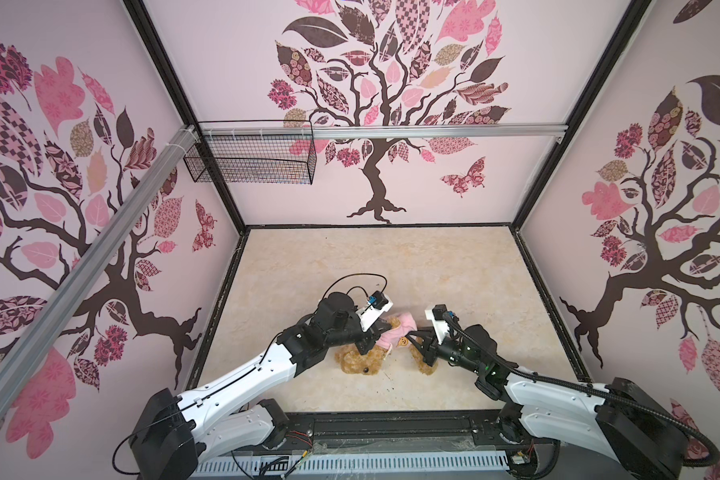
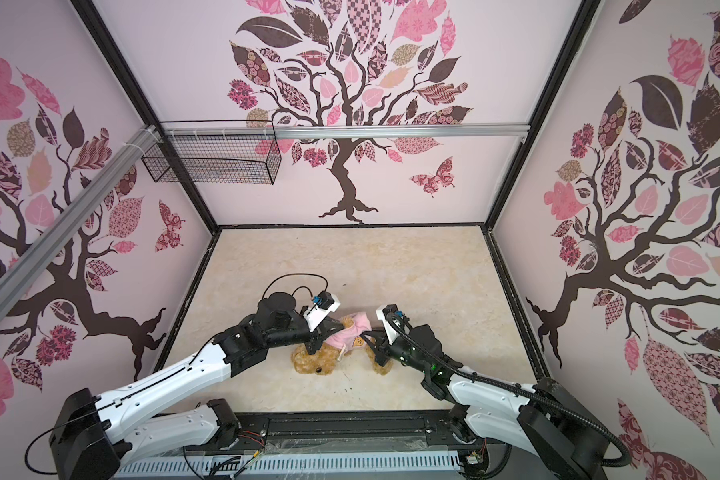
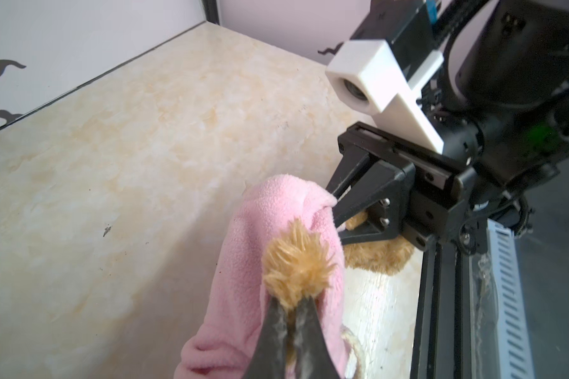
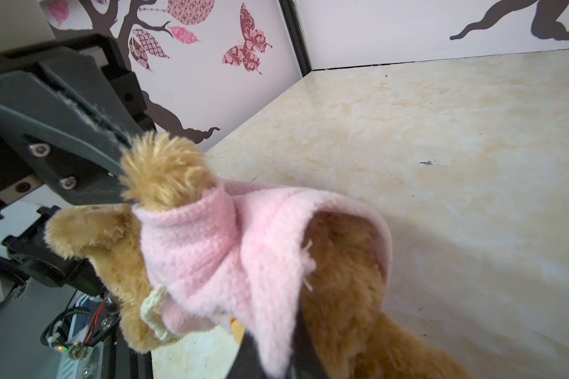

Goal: Dress the teddy bear
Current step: 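Lower the bear onto the table with both grippers holding the hoodie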

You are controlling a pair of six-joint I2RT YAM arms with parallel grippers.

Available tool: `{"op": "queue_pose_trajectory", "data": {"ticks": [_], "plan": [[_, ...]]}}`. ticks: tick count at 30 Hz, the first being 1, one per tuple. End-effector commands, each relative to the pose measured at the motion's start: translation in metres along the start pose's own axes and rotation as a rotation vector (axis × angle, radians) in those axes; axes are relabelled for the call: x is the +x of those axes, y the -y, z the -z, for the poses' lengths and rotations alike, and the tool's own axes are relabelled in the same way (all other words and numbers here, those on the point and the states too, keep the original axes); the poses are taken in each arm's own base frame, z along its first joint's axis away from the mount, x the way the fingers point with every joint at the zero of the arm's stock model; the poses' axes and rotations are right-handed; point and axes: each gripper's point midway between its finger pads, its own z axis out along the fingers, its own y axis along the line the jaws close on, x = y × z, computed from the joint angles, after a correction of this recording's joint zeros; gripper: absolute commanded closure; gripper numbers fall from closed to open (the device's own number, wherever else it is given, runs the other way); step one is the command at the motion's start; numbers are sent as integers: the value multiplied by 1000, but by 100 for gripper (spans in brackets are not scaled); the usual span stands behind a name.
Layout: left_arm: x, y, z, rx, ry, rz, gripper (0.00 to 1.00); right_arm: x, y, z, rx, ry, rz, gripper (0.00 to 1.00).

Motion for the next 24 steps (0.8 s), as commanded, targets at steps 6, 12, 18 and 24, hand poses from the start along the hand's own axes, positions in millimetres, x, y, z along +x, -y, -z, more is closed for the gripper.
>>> {"op": "queue_pose_trajectory", "data": {"ticks": [6,12,18,24], "plan": [[10,13,3,95,-181,-203,72,-21,-28,0,-120,49,124,100],[5,17,-1,136,-215,-234,63,-17,-32,-1,-139,35,127,100],[9,20,-5,144,-309,-324,54,-15,-36,-4,-149,23,122,100],[9,22,-9,153,-359,-363,51,-18,-42,-7,-170,27,104,100]]}}
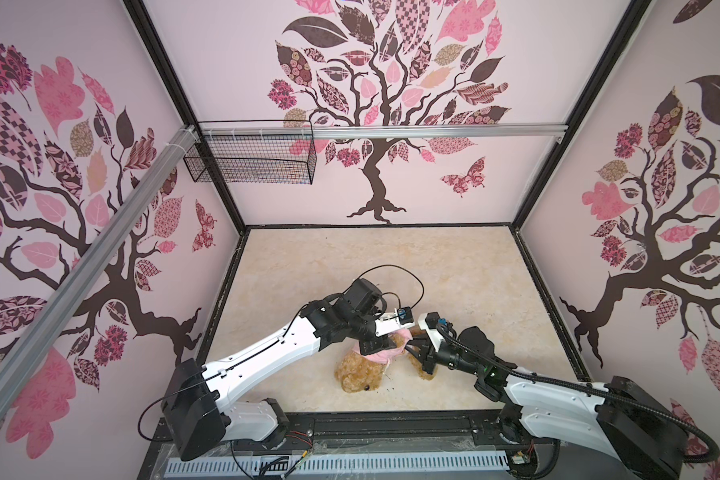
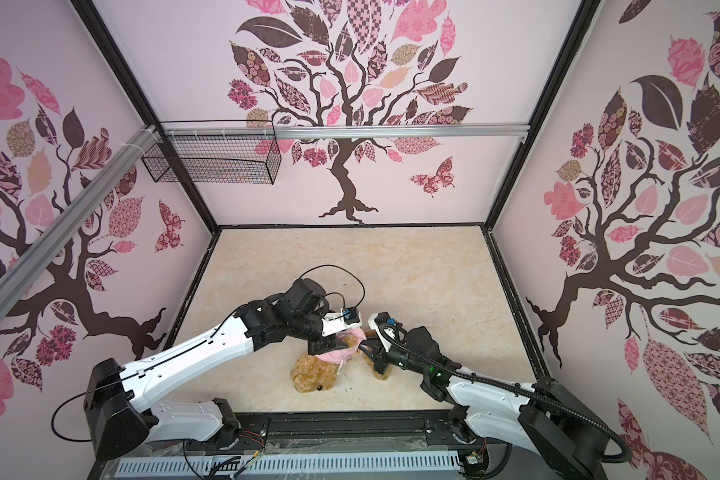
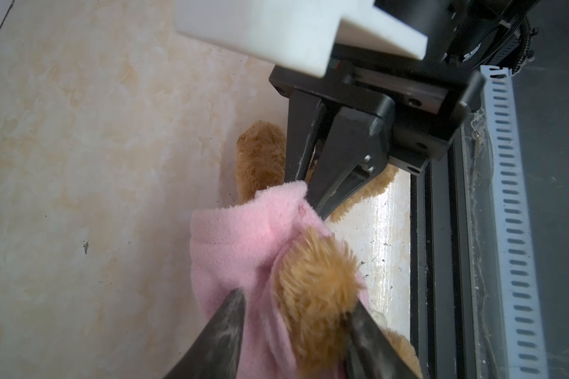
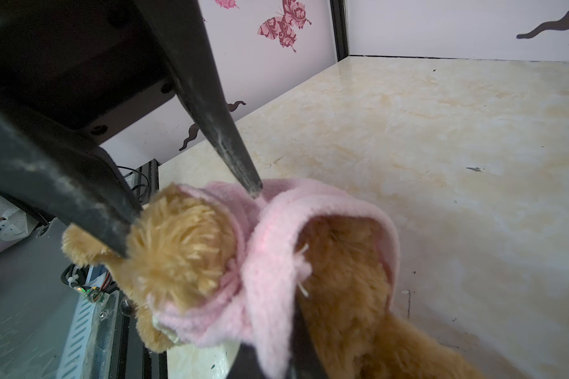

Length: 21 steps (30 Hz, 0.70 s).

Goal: Dress the teddy bear
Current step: 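Lower the bear onto the table with both grippers holding the hoodie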

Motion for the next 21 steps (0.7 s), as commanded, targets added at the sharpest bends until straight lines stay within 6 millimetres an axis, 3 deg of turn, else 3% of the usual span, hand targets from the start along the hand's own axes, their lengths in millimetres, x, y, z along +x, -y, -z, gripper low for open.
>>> {"op": "queue_pose_trajectory", "data": {"ticks": [1,3,6,8,10,12,15,18,21], "plan": [[-8,2,1,6,-25,-63,51,-33,-17,-6,-67,82,22,100],[-11,5,-3,14,-25,-74,56,-35,-19,-8,-74,82,14,100],[-29,3,0,17,46,-26,74,-30,-10,-10,-32,72,-20,100],[-50,-4,13,-6,172,53,87,-23,6,-9,56,60,-58,100],[-78,-16,42,-8,397,178,100,-12,26,-3,163,60,-105,100],[-100,-29,79,-12,657,323,100,-3,37,3,225,66,-149,100],[-114,-42,128,-53,973,465,100,2,42,8,243,97,-203,100],[-109,-47,141,-74,1047,562,100,0,39,8,220,121,-227,100],[-99,-50,139,-76,1064,634,100,-3,33,5,183,132,-219,100]]}}
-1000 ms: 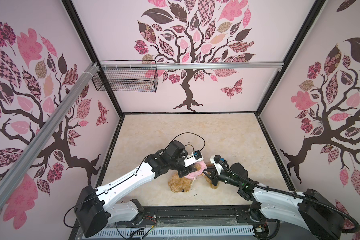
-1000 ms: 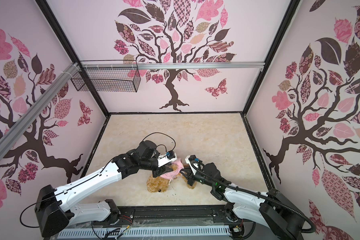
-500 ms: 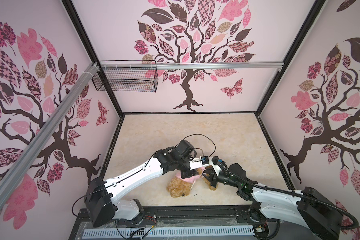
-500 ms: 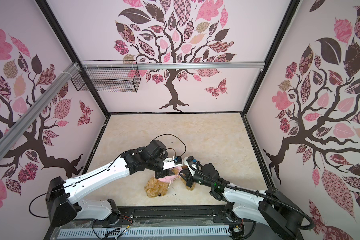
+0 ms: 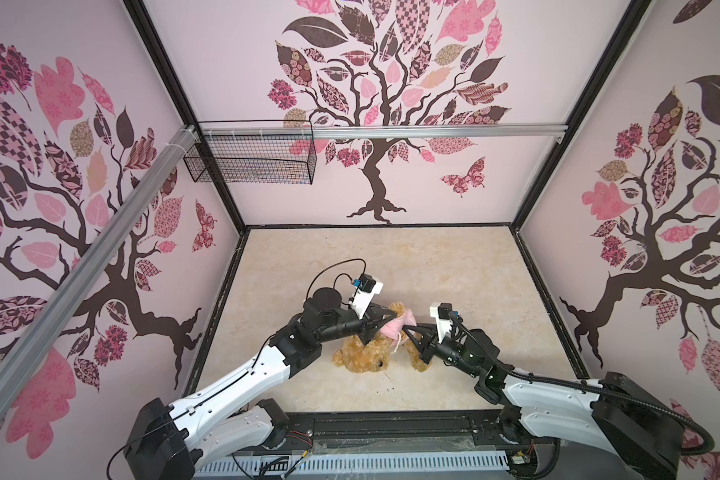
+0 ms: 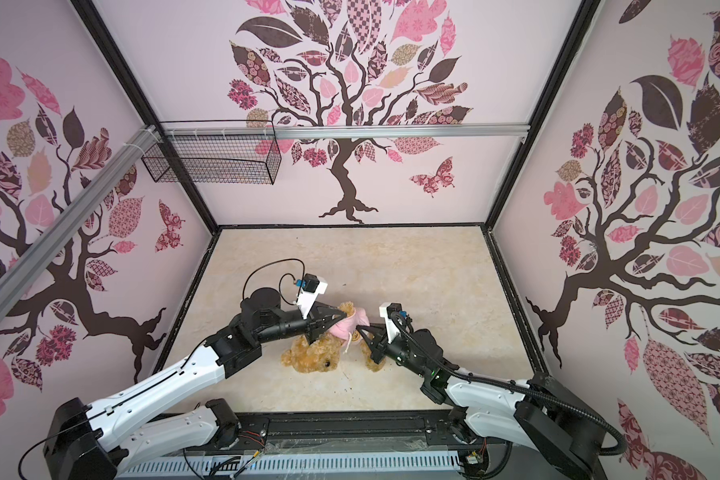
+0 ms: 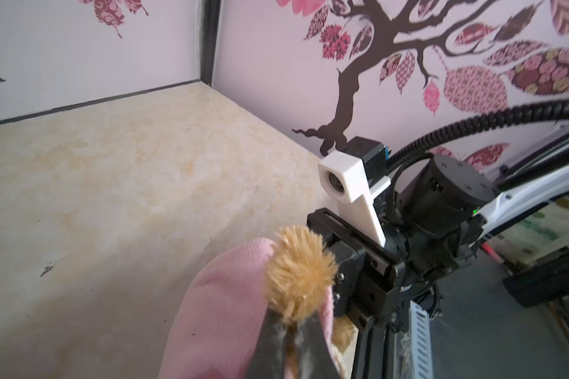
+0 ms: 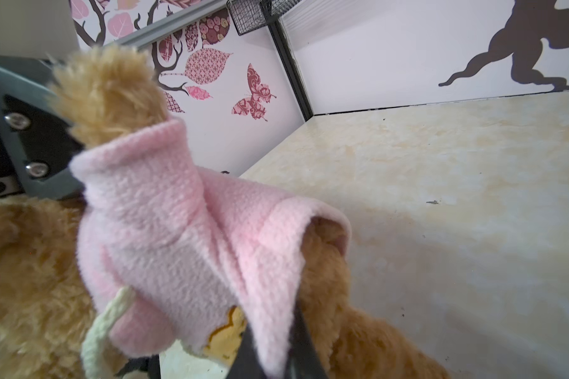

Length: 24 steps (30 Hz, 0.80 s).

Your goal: Dress the teddy bear

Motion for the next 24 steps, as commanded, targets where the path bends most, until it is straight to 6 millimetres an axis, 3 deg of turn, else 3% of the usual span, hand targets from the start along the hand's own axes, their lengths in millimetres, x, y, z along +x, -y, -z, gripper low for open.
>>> {"op": "queue_pose_trajectory", "data": {"ticks": [1,6,9,13,15,19,24], "plan": [[-75,22,25,77,329,58,100,35,17,5,56,-106,-36,100],[-43,2,23,-29,226,37,99,33,22,8,92,-106,50,100],[-8,-15,25,-142,24,-105,78,26,15,11,64,-105,128,100],[26,-27,26,-181,-178,-253,63,20,-7,10,-43,-110,204,100],[34,-25,25,-154,-250,-301,57,20,-10,9,-59,-122,213,100],[29,-4,23,-55,-276,-394,49,23,-10,5,-62,-143,204,100],[35,14,14,-4,-337,-639,42,29,-12,0,-82,-165,175,100]]}}
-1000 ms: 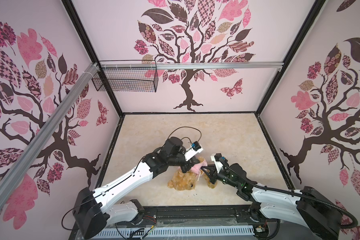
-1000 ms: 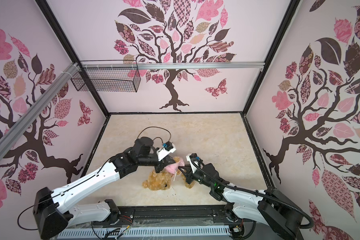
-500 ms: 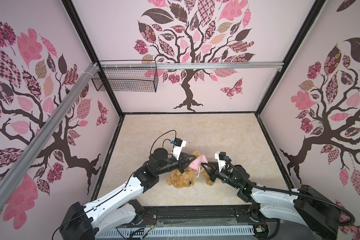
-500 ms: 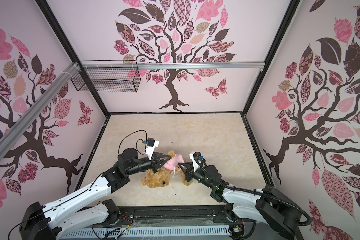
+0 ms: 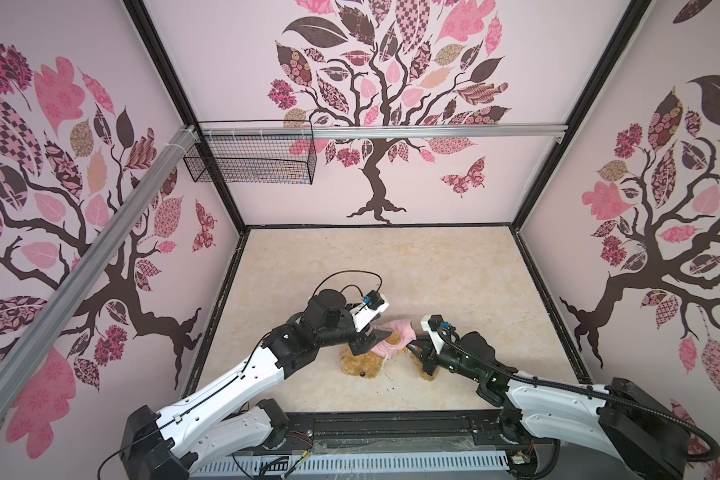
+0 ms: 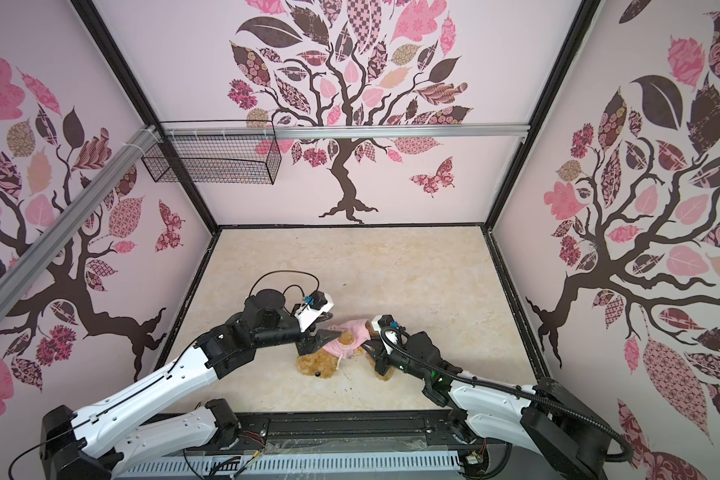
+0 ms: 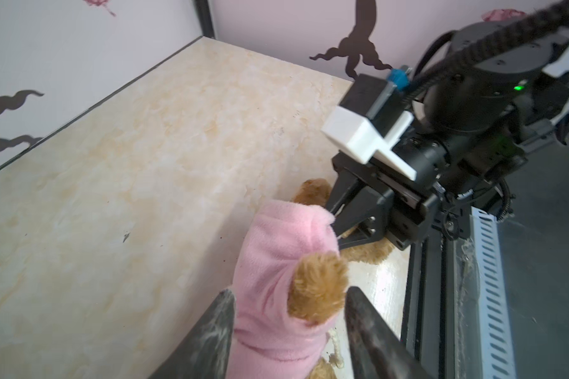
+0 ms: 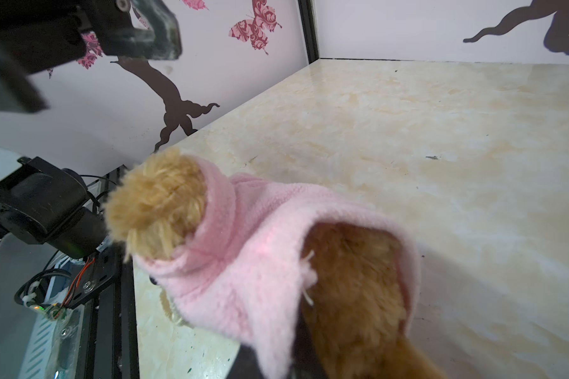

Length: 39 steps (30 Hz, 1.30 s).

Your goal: Dress the teddy bear

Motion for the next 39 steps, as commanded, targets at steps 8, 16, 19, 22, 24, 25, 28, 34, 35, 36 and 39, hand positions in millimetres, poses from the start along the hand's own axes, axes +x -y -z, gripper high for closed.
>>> {"op": "queue_pose_trajectory", "data": {"ticks": [8,16,19,22,24,25,28,34,35,36,39], "plan": [[-2,13,-23,91,-166,-359,43,-26,-13,-7,-64,60,6,100],[7,19,-39,166,-215,-351,49,-24,-13,-7,-63,58,5,100],[13,14,-44,149,-247,-348,56,-25,-13,-6,-63,59,3,100],[17,12,-47,142,-263,-346,61,-25,-12,-6,-61,62,2,100],[19,13,-46,149,-271,-342,63,-25,-12,-5,-57,64,2,100],[20,14,-45,152,-273,-343,63,-25,-11,-5,-54,65,2,100],[24,17,-44,164,-279,-343,71,-25,-9,-4,-38,67,-2,100],[-10,16,-33,136,-132,-226,100,-18,6,-4,42,47,-50,100],[-23,16,-28,139,-61,-165,100,-14,11,-4,67,38,-73,100],[-39,14,-22,135,30,-77,100,-11,16,-3,92,32,-100,100],[-78,-5,0,128,319,202,100,1,32,1,181,14,-162,100]]}}
